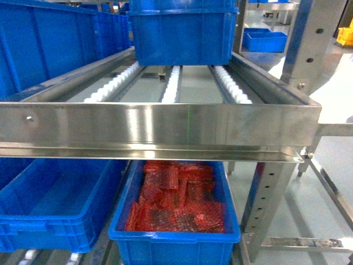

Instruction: Pick blue part to blue bin on bottom shelf

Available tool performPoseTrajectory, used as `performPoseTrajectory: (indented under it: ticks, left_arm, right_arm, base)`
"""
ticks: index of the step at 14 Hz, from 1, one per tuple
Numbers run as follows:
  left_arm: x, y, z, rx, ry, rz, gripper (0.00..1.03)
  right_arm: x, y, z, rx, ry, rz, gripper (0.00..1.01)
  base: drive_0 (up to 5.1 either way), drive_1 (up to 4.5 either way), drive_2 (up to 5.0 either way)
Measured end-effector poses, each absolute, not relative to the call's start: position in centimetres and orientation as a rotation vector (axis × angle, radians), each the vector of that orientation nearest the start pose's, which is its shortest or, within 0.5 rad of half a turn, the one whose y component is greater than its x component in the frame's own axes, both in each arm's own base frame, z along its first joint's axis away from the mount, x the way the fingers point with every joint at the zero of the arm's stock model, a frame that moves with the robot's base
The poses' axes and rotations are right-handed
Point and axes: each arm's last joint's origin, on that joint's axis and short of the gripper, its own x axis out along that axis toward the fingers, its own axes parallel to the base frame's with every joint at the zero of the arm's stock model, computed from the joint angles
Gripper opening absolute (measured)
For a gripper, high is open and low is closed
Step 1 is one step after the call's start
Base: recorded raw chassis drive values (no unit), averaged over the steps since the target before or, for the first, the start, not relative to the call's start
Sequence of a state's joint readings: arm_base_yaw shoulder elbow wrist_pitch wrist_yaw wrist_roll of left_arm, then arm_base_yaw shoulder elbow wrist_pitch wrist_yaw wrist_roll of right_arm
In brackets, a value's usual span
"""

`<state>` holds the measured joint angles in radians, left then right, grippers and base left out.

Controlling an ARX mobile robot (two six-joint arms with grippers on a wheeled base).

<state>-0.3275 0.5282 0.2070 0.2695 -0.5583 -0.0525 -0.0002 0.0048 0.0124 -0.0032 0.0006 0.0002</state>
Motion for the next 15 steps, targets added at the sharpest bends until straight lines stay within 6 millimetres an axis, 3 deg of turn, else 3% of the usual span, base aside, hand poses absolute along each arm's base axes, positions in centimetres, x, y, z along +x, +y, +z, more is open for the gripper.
performPoseTrajectory:
  ticks: [9, 15]
  left_arm:
    - [13.33, -2.89, 21.15, -0.030, 0.039, 0.234, 0.44]
    - [13.33, -2.87, 21.15, -0.030, 0.039, 0.240, 0.44]
  right_arm:
    - [9.72, 0.00, 16.68, 0.000, -0.002, 0.000, 0.98]
    - [9.72, 0.01, 16.70, 0.000, -0.004, 0.003, 0.98]
  base:
    - [-5.0, 2.35, 2.3]
    - [0.0, 0.00, 0.0]
